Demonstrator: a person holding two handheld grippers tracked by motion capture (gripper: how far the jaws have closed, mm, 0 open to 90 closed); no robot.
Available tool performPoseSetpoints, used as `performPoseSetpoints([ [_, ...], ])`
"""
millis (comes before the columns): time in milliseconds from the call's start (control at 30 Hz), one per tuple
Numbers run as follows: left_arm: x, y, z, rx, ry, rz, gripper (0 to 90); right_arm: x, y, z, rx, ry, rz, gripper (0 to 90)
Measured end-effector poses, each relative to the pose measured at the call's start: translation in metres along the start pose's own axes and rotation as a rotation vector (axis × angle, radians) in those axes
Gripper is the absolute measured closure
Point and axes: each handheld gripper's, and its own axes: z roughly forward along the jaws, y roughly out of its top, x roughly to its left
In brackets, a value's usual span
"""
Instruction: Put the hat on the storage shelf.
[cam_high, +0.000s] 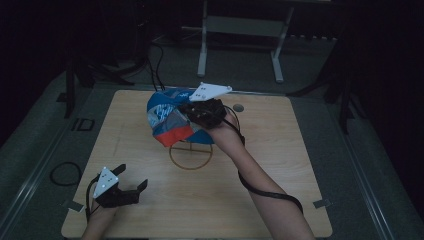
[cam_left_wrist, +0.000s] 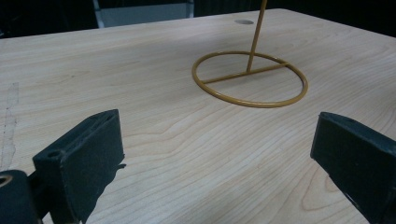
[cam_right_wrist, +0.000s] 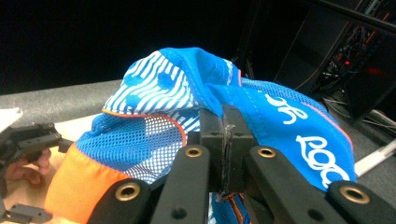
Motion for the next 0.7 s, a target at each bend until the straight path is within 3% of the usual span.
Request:
performPoseSetpoints([
  [200,0.000,0.000,0.000,0.001,-0.005,-0.004,2.9,0.001,-0.009,-0.008,-0.003,-0.019,-0.003,89.0],
  [367,0.000,0.000,0.000,0.002,-0.009,-0.003,2.9,-0.008,-0.022,-0.017,-0.011,-0.037,0.038,86.0],
  [533,0.000,0.000,0.000,0.002,-0.006,-0.008,2.9,-0.012,-0.031,-0.020,-0.023,-0.022,0.077,80.2],
  [700,0.001,-0.001,0.000,-0.001,-0.008,-0.012,2.9,-0.012,-0.036,-0.021,-0.020,-0.015,0.087,77.0],
])
